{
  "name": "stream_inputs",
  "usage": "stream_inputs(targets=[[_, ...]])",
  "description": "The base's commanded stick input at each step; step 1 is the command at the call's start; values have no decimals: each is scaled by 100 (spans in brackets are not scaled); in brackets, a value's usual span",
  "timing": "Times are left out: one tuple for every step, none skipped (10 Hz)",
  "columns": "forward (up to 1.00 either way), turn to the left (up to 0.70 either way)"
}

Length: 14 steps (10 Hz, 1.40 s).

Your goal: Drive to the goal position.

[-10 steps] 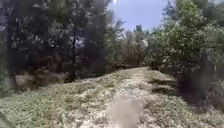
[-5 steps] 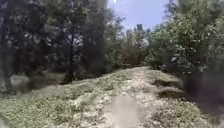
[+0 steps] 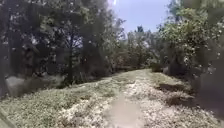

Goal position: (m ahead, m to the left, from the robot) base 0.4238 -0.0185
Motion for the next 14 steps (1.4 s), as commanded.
stream_inputs(targets=[[50, 1], [50, 1], [50, 1], [50, 1], [50, 1], [50, 1], [50, 1], [50, 1], [50, 1], [50, 1], [50, 1], [50, 1], [50, 1], [50, 1]])
